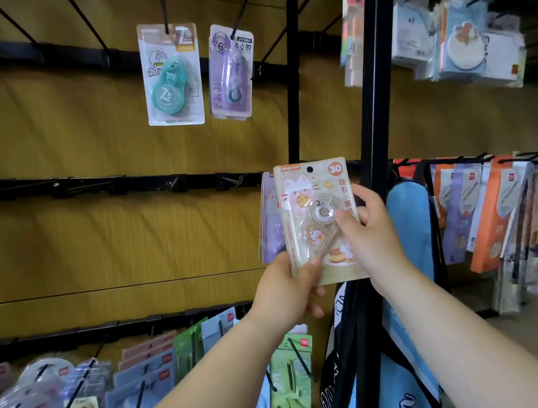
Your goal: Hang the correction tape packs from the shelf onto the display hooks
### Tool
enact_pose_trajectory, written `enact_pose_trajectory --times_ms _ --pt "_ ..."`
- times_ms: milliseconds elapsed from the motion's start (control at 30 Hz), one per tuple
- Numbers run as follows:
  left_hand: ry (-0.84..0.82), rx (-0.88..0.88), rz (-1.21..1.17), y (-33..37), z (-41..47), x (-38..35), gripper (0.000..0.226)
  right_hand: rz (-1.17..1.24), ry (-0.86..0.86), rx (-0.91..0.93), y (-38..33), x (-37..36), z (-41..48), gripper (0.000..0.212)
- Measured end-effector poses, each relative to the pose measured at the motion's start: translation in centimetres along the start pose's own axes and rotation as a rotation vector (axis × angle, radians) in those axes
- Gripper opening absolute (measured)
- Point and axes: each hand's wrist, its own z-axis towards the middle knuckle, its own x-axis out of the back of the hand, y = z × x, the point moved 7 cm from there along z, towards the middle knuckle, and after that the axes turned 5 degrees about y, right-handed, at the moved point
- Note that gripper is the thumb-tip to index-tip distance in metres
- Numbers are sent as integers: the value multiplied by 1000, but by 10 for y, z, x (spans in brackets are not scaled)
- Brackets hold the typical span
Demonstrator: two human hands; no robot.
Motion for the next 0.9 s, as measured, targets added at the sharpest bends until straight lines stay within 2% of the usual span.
enact_pose_trajectory --times_ms 300,500,700,900 --pt "-17 -10 48 -2 -4 -12 21 -7 32 -12 14 11 -1 40" --pt "47 -31 26 -4 -1 -9 21 -7 36 19 10 8 1 40" --pt "112 -20 27 -11 4 -4 21 -26 0 -38 17 0 7 40" --pt "138 45 28 -27 15 -2 23 -38 -4 -49 25 -12 12 41"
